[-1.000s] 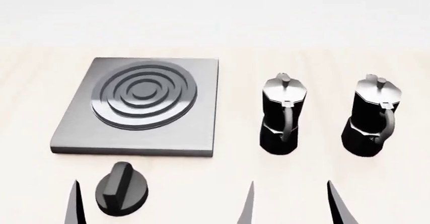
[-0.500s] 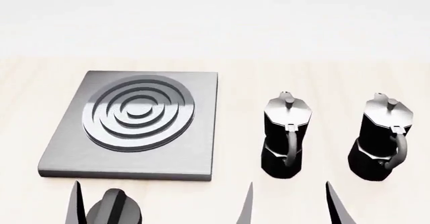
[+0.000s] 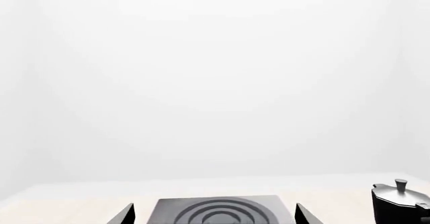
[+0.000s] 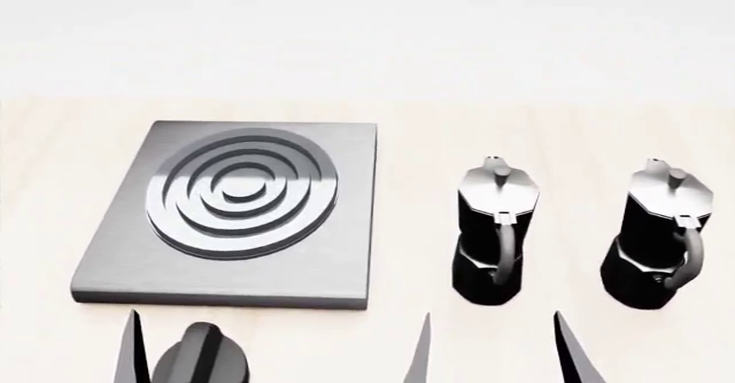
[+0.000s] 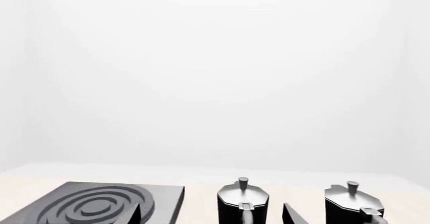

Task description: Put both moka pots on the stove.

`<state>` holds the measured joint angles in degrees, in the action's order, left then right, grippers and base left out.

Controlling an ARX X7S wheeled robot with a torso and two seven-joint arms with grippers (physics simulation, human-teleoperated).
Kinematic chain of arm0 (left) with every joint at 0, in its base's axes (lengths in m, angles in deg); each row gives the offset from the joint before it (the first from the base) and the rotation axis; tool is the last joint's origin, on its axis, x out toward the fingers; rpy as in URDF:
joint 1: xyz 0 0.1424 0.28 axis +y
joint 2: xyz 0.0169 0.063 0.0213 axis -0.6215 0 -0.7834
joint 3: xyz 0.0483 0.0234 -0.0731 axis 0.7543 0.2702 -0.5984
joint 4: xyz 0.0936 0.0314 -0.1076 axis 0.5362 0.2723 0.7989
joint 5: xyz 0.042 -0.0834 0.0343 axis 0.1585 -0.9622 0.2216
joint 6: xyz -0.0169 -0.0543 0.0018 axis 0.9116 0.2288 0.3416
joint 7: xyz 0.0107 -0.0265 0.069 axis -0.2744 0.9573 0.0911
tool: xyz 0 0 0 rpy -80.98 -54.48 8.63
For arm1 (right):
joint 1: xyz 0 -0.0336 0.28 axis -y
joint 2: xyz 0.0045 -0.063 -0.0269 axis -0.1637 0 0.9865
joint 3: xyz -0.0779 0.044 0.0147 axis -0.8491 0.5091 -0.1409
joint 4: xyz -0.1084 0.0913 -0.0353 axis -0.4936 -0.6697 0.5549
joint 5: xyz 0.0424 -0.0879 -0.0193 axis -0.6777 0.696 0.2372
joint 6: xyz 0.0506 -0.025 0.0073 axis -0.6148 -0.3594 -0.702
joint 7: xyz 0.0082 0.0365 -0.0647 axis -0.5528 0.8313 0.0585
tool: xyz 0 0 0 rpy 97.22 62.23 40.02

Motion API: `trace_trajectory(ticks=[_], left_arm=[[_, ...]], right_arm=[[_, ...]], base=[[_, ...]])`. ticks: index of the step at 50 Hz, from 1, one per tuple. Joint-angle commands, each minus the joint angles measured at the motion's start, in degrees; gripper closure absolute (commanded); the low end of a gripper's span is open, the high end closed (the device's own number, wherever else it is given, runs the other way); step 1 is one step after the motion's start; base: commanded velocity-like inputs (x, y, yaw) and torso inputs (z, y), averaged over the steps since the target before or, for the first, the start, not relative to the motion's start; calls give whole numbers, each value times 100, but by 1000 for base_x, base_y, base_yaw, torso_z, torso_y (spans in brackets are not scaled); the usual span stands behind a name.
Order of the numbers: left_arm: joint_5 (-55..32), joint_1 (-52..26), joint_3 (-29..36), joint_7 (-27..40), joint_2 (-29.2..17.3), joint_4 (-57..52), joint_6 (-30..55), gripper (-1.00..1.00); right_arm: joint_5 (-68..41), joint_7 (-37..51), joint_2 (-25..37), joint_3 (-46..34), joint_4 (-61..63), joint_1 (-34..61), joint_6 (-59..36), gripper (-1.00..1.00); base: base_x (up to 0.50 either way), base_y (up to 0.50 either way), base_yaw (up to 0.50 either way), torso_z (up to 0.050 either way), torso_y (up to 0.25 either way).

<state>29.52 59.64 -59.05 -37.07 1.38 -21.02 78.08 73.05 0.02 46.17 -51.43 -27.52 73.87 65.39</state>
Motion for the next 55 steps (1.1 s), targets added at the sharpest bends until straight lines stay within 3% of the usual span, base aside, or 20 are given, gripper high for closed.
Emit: trace_trajectory(ticks=[1,55], left_arm=[[-25,-17,44,64,-52,10,-11,-100],[-123,-69,217,289,-244,5,-29,-100]], right_arm=[[-54,34,47,-26,7,10,1,-100],[-199,170,207,-142,-24,34,89,-100]], base=[[0,43,0,0,0],[0,49,0,0,0]])
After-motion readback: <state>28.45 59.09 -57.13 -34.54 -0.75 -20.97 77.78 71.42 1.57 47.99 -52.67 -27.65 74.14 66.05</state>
